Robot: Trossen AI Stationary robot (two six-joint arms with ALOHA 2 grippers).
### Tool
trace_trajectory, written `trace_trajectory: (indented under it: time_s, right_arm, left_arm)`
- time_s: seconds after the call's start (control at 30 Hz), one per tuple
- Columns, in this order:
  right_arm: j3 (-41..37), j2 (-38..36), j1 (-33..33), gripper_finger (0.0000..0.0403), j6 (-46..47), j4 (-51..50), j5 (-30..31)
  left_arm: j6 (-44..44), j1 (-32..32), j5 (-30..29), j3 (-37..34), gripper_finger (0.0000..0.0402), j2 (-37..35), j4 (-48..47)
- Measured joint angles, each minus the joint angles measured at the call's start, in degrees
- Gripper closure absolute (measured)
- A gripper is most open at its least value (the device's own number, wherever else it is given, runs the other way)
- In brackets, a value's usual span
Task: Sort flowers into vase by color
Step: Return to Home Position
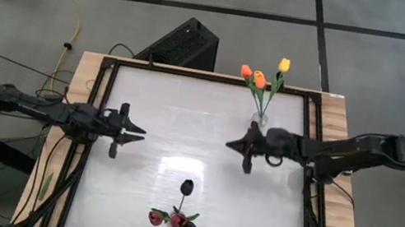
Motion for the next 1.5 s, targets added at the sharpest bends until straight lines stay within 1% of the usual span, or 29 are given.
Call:
trace_trajectory:
  time_s: [0.07,0.13,0.27,0.33,0.43,0.53,0.6,0.67,0.77,0.87,0.97,1.07,1.2,1.5]
  right_arm:
    - [-2.1,-0.6,-3.6,0.0387,0.7,2.3,-3.3]
    - [-3.4,-1.2,-6.0,0.0386,1.2,3.3,-3.5]
    - [-7.6,-3.9,-8.0,0.0382,1.0,4.5,-3.5]
    - [-10.9,-6.0,-8.9,0.0382,1.3,8.7,-3.5]
    - [-16.4,-9.5,-10.0,0.0383,1.6,17.4,-3.5]
    - [-21.2,-12.2,-10.9,0.0383,2.9,24.2,-3.5]
    - [-24.0,-13.1,-11.1,0.0383,3.9,27.8,-3.2]
    - [-26.3,-13.6,-11.2,0.0383,4.6,30.9,-3.1]
    - [-27.4,-13.6,-11.1,0.0383,4.9,32.7,-3.1]
    - [-27.4,-12.8,-11.0,0.0383,5.3,31.9,-3.1]
    - [-27.4,-12.0,-10.6,0.0383,5.0,30.4,-3.5]
    - [-27.4,-14.2,-11.7,0.0383,4.5,26.8,-5.4]
    - [-27.4,-20.7,-14.9,0.0383,4.8,20.3,-9.4]
    - [-27.4,-39.1,-20.4,0.0382,5.3,-3.0,-9.6]
  left_arm:
    - [-1.4,0.4,0.1,-0.2,0.0322,-3.9,-3.7]
    - [-2.5,0.5,0.2,-0.2,0.0322,-8.1,-8.5]
    - [-4.8,0.5,-0.4,-0.2,0.0322,-16.8,-17.6]
    - [-5.5,0.5,-0.9,-0.2,0.0322,-19.8,-19.8]
    - [-4.9,0.5,-0.7,-0.3,0.0322,-19.3,-19.7]
    - [-3.4,0.5,-0.5,-1.6,0.0322,-18.7,-15.4]
    - [-3.3,0.5,-0.1,-3.6,0.0322,-19.4,-11.8]
    - [-2.2,0.5,1.6,-6.1,0.0322,-19.4,-6.1]
    - [-0.3,0.6,5.1,-8.2,0.0322,-18.9,-2.5]
    - [2.1,0.6,7.1,-8.1,0.0322,-18.6,-3.1]
    - [3.1,0.6,6.2,-8.0,0.0322,-18.7,-3.5]
    - [3.4,0.6,6.0,-7.9,0.0322,-18.7,-3.5]
    - [3.4,0.6,6.0,-7.9,0.0322,-18.7,-3.6]
    - [5.8,0.6,5.8,-7.9,0.0322,-18.7,-3.6]
